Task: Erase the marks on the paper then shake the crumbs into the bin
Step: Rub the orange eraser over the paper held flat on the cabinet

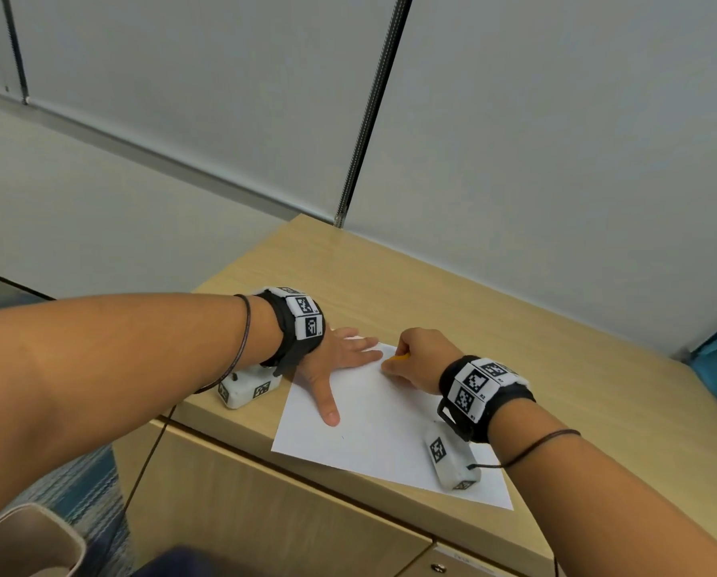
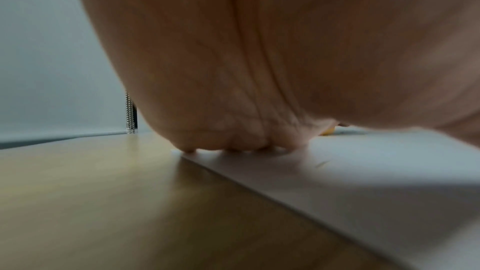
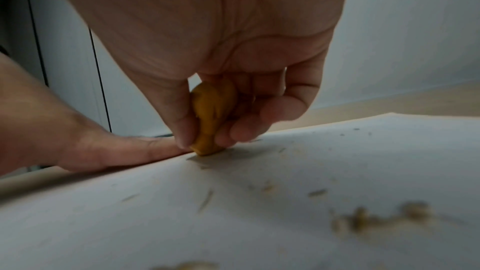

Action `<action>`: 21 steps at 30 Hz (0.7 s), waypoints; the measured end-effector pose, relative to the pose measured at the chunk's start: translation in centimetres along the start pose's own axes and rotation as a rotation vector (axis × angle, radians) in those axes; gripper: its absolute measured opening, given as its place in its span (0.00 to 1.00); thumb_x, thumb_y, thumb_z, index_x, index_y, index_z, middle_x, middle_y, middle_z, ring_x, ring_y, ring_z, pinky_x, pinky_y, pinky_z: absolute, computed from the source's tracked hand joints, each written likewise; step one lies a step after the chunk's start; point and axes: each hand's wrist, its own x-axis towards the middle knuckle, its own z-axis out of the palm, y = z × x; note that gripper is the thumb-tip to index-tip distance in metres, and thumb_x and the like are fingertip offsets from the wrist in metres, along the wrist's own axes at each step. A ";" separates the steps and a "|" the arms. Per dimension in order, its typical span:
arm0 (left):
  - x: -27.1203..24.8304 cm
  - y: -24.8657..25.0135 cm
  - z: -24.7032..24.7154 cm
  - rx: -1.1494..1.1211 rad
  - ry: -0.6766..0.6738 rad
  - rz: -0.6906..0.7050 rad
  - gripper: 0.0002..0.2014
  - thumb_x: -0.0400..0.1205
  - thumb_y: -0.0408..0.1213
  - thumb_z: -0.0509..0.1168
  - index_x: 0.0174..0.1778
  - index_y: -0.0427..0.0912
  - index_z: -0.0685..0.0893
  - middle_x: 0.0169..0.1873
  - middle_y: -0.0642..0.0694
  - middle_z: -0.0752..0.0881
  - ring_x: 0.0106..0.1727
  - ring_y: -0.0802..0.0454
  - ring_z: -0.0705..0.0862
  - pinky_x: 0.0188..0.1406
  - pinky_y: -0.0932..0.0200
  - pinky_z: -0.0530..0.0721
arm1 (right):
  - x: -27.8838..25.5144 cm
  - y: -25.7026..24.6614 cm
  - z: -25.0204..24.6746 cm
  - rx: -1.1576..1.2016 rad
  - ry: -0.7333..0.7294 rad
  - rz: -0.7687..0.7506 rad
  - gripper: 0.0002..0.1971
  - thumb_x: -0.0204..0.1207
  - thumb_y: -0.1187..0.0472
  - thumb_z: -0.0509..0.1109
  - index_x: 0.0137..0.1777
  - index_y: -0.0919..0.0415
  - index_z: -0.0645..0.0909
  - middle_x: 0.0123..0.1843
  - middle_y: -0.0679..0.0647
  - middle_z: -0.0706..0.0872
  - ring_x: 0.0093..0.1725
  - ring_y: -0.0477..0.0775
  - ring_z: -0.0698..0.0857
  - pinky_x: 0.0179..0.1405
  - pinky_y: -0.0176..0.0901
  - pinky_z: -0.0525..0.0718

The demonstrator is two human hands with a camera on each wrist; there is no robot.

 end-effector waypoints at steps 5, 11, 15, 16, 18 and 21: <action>0.4 0.2 0.3 0.023 0.014 0.004 0.64 0.67 0.75 0.71 0.85 0.62 0.31 0.85 0.53 0.26 0.86 0.41 0.28 0.82 0.28 0.37 | -1.9 -2.1 1.3 -0.016 -0.087 -0.253 0.11 0.71 0.52 0.77 0.44 0.58 0.83 0.43 0.50 0.85 0.40 0.49 0.81 0.37 0.41 0.78; 0.6 -0.2 0.7 0.026 0.024 0.003 0.69 0.62 0.80 0.67 0.83 0.61 0.25 0.83 0.58 0.23 0.85 0.46 0.27 0.81 0.25 0.38 | 0.4 -1.2 -1.1 -0.147 -0.004 -0.121 0.13 0.72 0.49 0.73 0.45 0.60 0.85 0.42 0.54 0.87 0.43 0.59 0.87 0.43 0.50 0.87; 0.5 -0.1 0.7 0.016 0.041 0.018 0.66 0.62 0.78 0.68 0.86 0.62 0.33 0.84 0.56 0.26 0.85 0.43 0.26 0.82 0.26 0.38 | -1.4 -2.9 0.5 -0.149 -0.082 -0.259 0.13 0.72 0.50 0.74 0.43 0.62 0.85 0.41 0.56 0.88 0.41 0.57 0.86 0.42 0.52 0.86; 0.3 0.0 0.6 0.000 0.049 0.032 0.64 0.63 0.76 0.70 0.87 0.61 0.38 0.85 0.56 0.27 0.85 0.42 0.26 0.82 0.27 0.38 | -2.2 -3.4 1.0 -0.144 -0.109 -0.318 0.14 0.71 0.50 0.75 0.42 0.62 0.86 0.41 0.55 0.87 0.41 0.56 0.85 0.42 0.52 0.86; 0.2 0.1 0.6 -0.009 0.064 0.043 0.63 0.66 0.74 0.72 0.87 0.60 0.38 0.85 0.56 0.27 0.86 0.43 0.28 0.83 0.28 0.38 | -2.1 -3.2 0.7 -0.138 -0.112 -0.305 0.13 0.71 0.48 0.75 0.41 0.60 0.85 0.40 0.53 0.87 0.40 0.54 0.85 0.41 0.50 0.85; 0.7 -0.1 0.9 0.035 0.052 0.006 0.71 0.59 0.81 0.67 0.84 0.60 0.26 0.84 0.57 0.25 0.86 0.46 0.27 0.82 0.27 0.38 | 0.1 -2.1 -0.8 -0.188 -0.021 -0.166 0.14 0.73 0.49 0.71 0.42 0.61 0.84 0.40 0.56 0.88 0.41 0.59 0.87 0.38 0.50 0.86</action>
